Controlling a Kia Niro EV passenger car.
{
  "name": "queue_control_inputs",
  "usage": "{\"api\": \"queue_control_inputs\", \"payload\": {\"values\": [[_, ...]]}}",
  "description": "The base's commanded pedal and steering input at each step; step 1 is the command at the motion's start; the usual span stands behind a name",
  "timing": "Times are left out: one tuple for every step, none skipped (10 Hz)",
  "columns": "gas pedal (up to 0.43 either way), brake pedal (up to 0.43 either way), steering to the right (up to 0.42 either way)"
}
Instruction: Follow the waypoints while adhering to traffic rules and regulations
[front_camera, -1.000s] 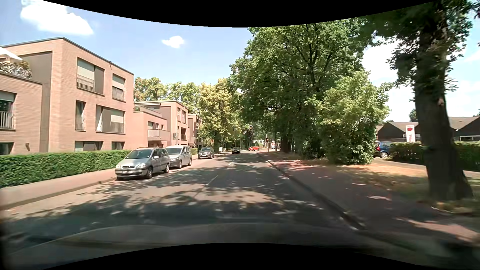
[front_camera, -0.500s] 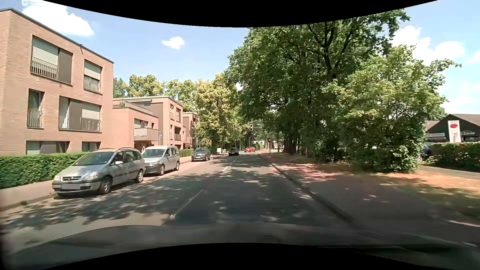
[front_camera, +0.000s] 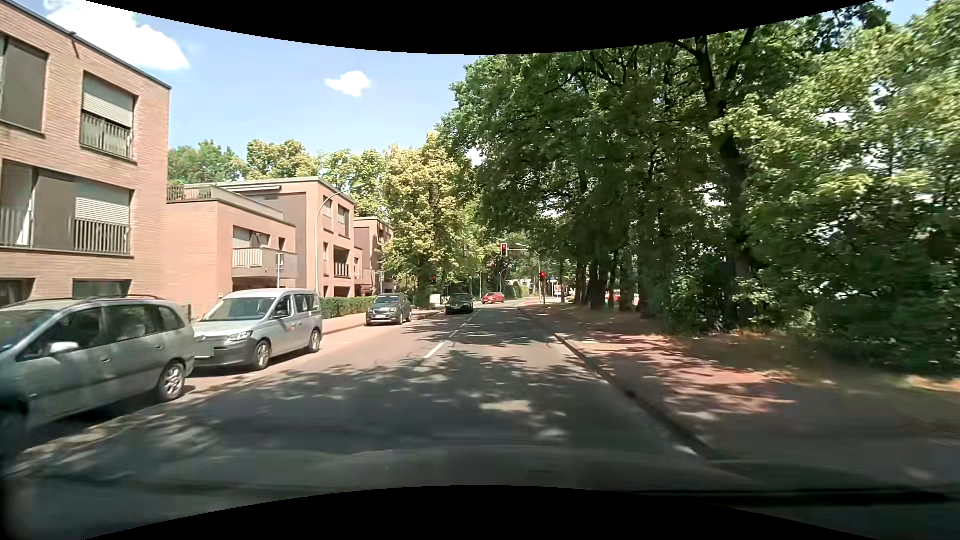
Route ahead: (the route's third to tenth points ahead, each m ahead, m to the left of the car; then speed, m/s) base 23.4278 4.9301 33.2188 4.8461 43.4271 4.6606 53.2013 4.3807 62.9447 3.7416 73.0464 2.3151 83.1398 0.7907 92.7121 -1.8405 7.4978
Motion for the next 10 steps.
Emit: {"api": "queue_control_inputs", "payload": {"values": [[0.000, 0.043, -0.005], [0.000, 0.043, -0.005], [0.000, 0.049, -0.005], [0.000, 0.055, -0.004], [0.000, 0.067, -0.004], [0.000, 0.079, -0.003], [0.000, 0.085, -0.003], [0.000, 0.085, -0.002], [0.000, 0.091, -0.002], [0.000, 0.091, -0.002]]}}
